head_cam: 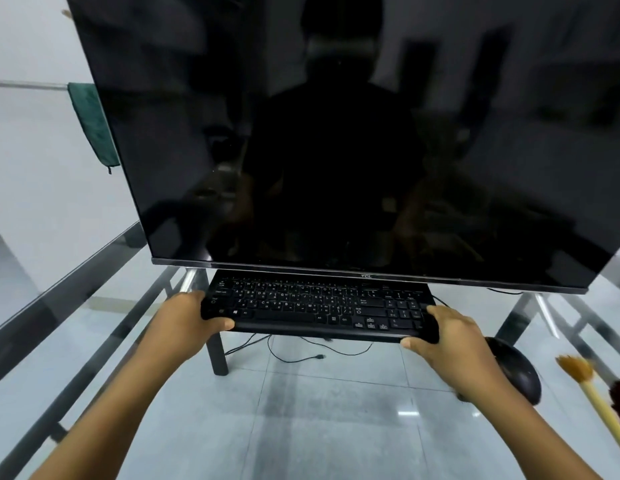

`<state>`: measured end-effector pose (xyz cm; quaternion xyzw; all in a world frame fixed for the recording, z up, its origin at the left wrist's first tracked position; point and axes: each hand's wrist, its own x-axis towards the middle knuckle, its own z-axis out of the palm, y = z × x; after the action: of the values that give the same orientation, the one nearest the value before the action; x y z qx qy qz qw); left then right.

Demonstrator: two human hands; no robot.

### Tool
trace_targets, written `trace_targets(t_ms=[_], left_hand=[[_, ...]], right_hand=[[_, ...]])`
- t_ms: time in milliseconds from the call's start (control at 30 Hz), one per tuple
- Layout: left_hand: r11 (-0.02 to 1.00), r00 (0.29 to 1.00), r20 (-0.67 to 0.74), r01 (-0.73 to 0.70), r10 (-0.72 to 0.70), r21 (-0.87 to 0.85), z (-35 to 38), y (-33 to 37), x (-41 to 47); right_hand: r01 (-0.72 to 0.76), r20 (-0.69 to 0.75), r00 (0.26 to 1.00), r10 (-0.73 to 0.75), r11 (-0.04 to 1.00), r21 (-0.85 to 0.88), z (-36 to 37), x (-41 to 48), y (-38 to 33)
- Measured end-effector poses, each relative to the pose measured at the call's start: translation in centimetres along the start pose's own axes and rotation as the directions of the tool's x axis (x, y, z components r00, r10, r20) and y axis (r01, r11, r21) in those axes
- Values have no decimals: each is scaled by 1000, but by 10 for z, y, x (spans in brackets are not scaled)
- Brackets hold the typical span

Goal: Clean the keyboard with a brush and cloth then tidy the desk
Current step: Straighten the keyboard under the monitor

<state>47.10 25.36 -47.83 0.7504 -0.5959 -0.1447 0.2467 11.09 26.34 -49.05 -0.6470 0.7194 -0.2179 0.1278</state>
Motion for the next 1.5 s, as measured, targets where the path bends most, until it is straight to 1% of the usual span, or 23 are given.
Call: trace_targets(t_ms=[133, 367, 600, 667, 767, 833, 933, 1000, 1100, 1167, 1267, 1367, 1500], left_hand=[[1000, 999, -47, 10, -10, -9, 5, 1, 4], [999, 999, -47, 23, -22, 25, 7, 1, 10], [996, 999, -46, 12, -8, 83, 7, 1, 9], [988, 997, -67, -24, 34, 154, 9, 0, 7], [966, 988, -88, -107, 130, 234, 13, 13, -3], [954, 980, -48, -179, 196, 243, 20, 32, -9], [927, 954, 64, -299, 292, 226, 37, 65, -20], [900, 922, 118, -387, 370, 201, 51, 87, -26], [857, 880, 160, -473, 447, 203, 68, 106, -29], [841, 871, 189, -488, 453, 233, 77, 110, -28], [839, 877, 213, -475, 430, 266, 83, 104, -27], [840, 880, 213, -470, 424, 269, 83, 100, -26], [835, 879, 212, -473, 427, 282, 82, 98, -24]], right_hand=[[16, -5, 1000, -16, 1000, 3, 7, 9, 1], [13, 8, 1000, -13, 1000, 23, 7, 15, -2], [11, 20, 1000, -11, 1000, -5, 2, 14, -6], [-14, -1, 1000, 14, 1000, -25, -5, 9, 1], [-48, -106, 994, 38, 995, -92, -25, -3, 26], [-81, -135, 989, 62, 988, -135, -41, -13, 45], [-81, -74, 995, 65, 966, -244, -54, -27, 62], [-56, -55, 998, 44, 971, -233, -55, -31, 67], [-61, -97, 994, 42, 977, -206, -52, -24, 70], [-84, -142, 988, 54, 973, -217, -53, -15, 73], [-147, -183, 977, 106, 964, -223, -52, 2, 79], [-199, -207, 965, 159, 963, -185, -51, 19, 87], [-212, -221, 959, 178, 968, -136, -51, 33, 95]])
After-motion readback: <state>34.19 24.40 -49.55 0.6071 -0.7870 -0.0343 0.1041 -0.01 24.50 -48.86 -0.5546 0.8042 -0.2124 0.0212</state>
